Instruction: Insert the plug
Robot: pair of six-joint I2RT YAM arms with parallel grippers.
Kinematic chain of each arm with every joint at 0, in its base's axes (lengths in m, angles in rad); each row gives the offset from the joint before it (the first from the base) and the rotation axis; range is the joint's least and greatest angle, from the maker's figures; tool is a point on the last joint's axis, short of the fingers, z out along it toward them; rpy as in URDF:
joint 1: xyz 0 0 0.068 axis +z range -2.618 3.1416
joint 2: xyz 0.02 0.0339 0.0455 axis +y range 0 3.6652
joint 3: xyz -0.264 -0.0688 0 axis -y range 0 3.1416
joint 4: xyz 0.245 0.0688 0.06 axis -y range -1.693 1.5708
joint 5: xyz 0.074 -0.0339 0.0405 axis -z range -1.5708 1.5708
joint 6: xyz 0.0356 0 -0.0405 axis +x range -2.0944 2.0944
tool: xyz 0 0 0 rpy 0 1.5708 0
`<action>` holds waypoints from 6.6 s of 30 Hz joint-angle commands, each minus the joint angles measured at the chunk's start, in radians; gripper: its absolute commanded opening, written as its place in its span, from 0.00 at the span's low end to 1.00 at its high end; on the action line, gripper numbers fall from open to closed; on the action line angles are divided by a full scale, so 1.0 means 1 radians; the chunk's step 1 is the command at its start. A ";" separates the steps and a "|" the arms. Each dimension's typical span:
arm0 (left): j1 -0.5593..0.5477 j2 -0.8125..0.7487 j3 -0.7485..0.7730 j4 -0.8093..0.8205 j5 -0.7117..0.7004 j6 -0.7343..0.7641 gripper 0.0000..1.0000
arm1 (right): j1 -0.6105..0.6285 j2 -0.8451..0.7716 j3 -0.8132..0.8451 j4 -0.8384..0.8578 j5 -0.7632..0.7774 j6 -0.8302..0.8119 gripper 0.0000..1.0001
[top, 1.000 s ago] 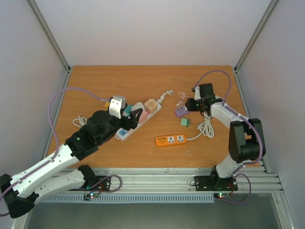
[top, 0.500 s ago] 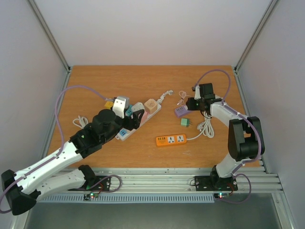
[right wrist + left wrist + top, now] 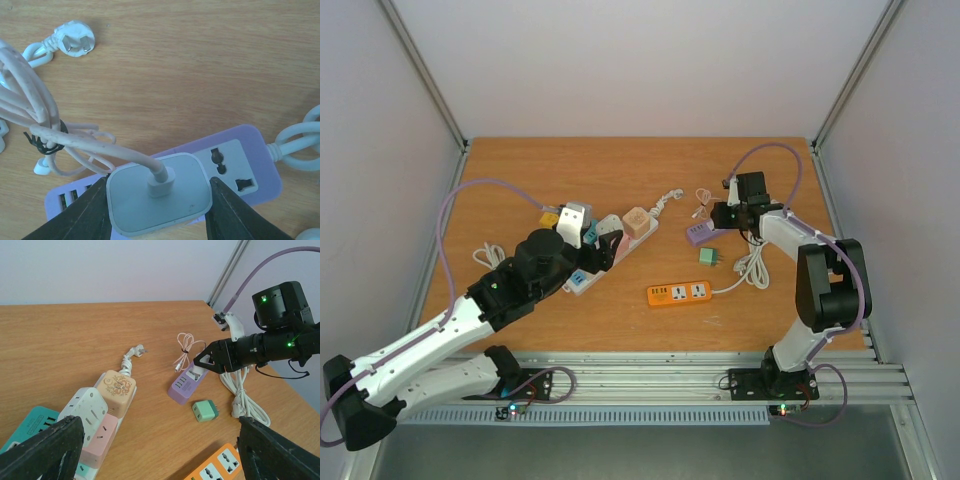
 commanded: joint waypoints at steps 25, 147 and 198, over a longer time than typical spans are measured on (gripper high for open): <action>0.000 -0.016 0.014 0.031 -0.026 -0.012 0.84 | 0.178 -0.039 -0.119 0.070 0.083 0.265 0.32; 0.122 0.027 -0.002 0.030 0.099 -0.055 0.85 | 0.337 -0.224 -0.143 -0.261 0.443 0.570 0.73; 0.009 0.257 -0.179 0.647 0.228 0.071 0.91 | 0.335 -0.628 -0.308 0.099 -0.203 1.132 0.44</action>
